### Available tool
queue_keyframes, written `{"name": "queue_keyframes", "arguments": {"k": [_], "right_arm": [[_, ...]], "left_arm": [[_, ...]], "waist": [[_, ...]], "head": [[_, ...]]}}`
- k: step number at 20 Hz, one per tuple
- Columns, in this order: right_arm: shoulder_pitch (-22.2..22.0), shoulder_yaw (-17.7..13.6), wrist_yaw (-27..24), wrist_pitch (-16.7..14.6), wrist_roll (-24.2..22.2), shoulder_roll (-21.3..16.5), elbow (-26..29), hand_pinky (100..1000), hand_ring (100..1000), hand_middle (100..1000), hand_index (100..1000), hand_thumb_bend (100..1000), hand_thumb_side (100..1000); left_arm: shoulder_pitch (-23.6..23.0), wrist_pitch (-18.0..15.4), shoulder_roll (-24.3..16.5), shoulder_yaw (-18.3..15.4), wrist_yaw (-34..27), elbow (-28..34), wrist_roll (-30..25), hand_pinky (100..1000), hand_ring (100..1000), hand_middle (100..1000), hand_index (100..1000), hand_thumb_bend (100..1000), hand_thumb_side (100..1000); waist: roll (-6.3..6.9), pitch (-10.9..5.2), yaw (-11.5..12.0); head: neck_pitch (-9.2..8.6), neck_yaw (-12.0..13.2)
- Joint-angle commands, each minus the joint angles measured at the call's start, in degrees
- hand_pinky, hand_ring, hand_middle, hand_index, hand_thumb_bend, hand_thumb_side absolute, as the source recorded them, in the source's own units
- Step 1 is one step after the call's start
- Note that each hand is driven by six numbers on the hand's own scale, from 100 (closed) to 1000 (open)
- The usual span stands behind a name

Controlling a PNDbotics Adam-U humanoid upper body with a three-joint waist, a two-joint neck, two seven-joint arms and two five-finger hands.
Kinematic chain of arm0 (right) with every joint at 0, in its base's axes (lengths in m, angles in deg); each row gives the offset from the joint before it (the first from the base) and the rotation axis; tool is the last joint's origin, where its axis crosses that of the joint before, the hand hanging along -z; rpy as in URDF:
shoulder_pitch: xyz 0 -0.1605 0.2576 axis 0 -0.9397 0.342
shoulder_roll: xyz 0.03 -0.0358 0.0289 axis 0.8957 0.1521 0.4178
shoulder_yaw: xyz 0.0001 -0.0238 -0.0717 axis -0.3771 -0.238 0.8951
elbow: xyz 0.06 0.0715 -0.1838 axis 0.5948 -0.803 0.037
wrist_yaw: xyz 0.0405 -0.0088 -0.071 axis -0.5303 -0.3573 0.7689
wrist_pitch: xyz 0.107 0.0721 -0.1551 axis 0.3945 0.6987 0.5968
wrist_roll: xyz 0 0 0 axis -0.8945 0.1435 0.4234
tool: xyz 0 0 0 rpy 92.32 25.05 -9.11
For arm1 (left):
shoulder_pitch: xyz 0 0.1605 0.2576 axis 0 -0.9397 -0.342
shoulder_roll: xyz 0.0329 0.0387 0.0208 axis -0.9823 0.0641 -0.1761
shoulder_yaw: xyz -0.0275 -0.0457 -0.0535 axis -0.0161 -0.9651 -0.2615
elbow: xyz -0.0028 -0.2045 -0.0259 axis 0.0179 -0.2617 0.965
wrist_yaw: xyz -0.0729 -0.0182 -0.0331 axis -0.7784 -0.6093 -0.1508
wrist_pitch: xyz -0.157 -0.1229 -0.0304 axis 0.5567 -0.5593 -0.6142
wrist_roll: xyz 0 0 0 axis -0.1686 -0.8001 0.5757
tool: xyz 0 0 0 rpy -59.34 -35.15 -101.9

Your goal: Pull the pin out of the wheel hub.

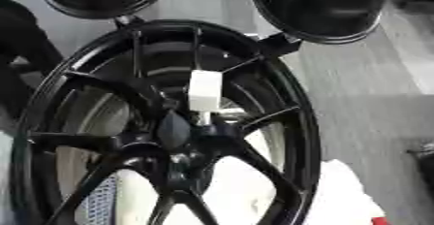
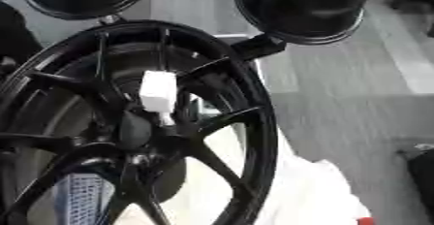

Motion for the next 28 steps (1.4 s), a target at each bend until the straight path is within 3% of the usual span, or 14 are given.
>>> {"name": "queue_keyframes", "arguments": {"k": [1, 6, 10, 16, 20, 23, 28], "right_arm": [[0.21, -0.55, -0.31, -0.01, 0.32, -1.47, 1.03, 767, 580, 510, 684, 100, 566], [-0.03, -0.57, -0.30, 0.08, 0.41, -1.64, 1.03, 767, 579, 510, 684, 100, 567], [-0.29, -0.41, -0.14, 0.23, 0.38, -1.86, 1.03, 766, 579, 509, 683, 100, 569], [-0.66, 0.03, 0.16, 0.67, 0.10, -2.40, 1.03, 766, 578, 508, 683, 100, 572], [-0.92, 0.33, 0.33, 0.94, -0.12, -2.79, 1.03, 766, 577, 508, 682, 100, 573], [-1.07, 0.62, 0.37, 1.14, -0.37, -3.20, 1.03, 766, 577, 508, 682, 100, 574], [-1.38, 1.05, 0.37, 1.47, -0.83, -3.79, 1.03, 766, 577, 508, 682, 100, 574]], "left_arm": [[0.55, 0.05, -0.87, -0.35, -0.09, 0.96, -0.06, 808, 673, 523, 803, 100, 585], [1.45, 0.24, -2.20, 0.60, 0.94, 0.96, -1.11, 809, 681, 531, 809, 100, 569], [4.03, 0.52, -6.45, 3.45, 4.01, 0.96, -4.36, 810, 694, 548, 817, 100, 539], [11.06, 1.62, -17.90, 11.66, 8.62, 0.52, -13.55, 818, 730, 592, 824, 100, 494], [17.01, 1.14, -22.47, 16.48, 10.04, 0.88, -18.99, 818, 742, 614, 828, 100, 477], [22.84, 0.52, -23.03, 20.28, 10.81, 0.60, -23.40, 818, 744, 620, 829, 100, 471], [33.65, -0.75, -19.38, 26.60, 11.44, -3.26, -30.69, 819, 748, 628, 830, 100, 485]], "waist": [[0.18, -1.34, -0.08], [0.44, -1.59, -0.20], [0.78, -1.74, -0.36], [1.62, -2.00, -0.63], [2.13, -2.28, -0.66], [2.50, -2.63, -0.70], [2.91, -3.30, -0.79]], "head": [[1.35, 0.17], [1.13, 0.12], [0.44, 0.00], [-0.05, -0.37], [-0.13, -0.73], [-0.15, -0.66], [-0.24, -0.63]]}}
